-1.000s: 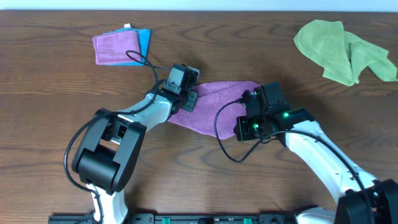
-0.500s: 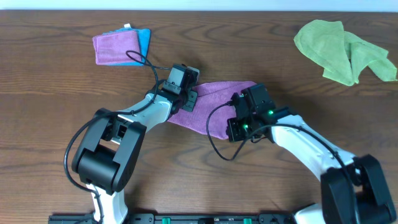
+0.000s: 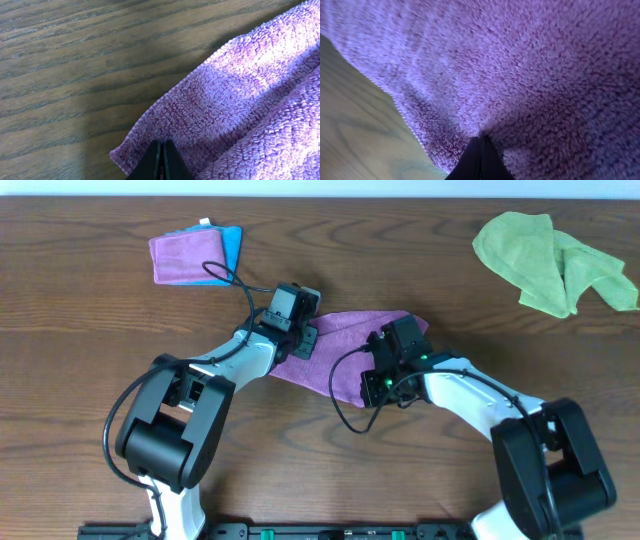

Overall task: Fold the cloth
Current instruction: 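Reach the right gripper to the cloth's lower edge and grasp it, then pull the cloth apart with both grippers to spread it flat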

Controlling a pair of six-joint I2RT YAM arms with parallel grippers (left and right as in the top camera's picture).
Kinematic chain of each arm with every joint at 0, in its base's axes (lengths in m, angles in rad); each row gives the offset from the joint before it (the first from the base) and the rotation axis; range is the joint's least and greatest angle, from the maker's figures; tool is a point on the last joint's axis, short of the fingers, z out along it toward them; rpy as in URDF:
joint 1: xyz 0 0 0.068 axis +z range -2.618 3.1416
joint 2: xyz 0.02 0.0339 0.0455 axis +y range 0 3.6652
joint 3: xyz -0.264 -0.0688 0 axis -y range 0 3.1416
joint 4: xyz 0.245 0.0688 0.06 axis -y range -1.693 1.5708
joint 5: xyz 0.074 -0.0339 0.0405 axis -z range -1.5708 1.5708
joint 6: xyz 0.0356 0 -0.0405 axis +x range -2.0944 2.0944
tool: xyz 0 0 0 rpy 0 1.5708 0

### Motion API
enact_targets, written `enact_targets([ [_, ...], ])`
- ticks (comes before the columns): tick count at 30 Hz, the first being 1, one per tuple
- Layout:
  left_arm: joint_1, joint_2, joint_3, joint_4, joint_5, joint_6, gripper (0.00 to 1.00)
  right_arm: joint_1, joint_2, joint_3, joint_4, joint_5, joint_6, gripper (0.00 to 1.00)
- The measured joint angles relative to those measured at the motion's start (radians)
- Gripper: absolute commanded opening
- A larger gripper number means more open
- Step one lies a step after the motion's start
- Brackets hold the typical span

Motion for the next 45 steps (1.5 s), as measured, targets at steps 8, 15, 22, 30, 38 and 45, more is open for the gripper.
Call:
enact_targets([
  [8, 0.000, 0.000, 0.000, 0.012, 0.000, -0.004, 0.06, 0.006, 0.009, 0.004, -0.034, 0.002, 0.000, 0.01],
  [15, 0.004, 0.000, 0.002, 0.029, 0.000, -0.006, 0.06, 0.021, 0.009, 0.016, -0.124, 0.005, 0.000, 0.02],
  [22, 0.029, 0.000, 0.005, 0.030, 0.000, -0.006, 0.06, 0.021, 0.009, 0.021, -0.212, -0.002, 0.000, 0.01],
  [30, 0.045, 0.000, 0.008, 0.025, 0.028, -0.010, 0.06, 0.021, 0.009, 0.021, -0.236, -0.004, 0.000, 0.01],
  [38, 0.045, 0.002, 0.125, -0.132, 0.108, -0.029, 0.06, 0.021, 0.009, 0.021, -0.230, -0.004, 0.000, 0.01],
  [45, 0.045, -0.012, 0.141, -0.369, 0.157, -0.019, 0.06, 0.022, 0.009, 0.021, -0.230, -0.004, 0.000, 0.01],
])
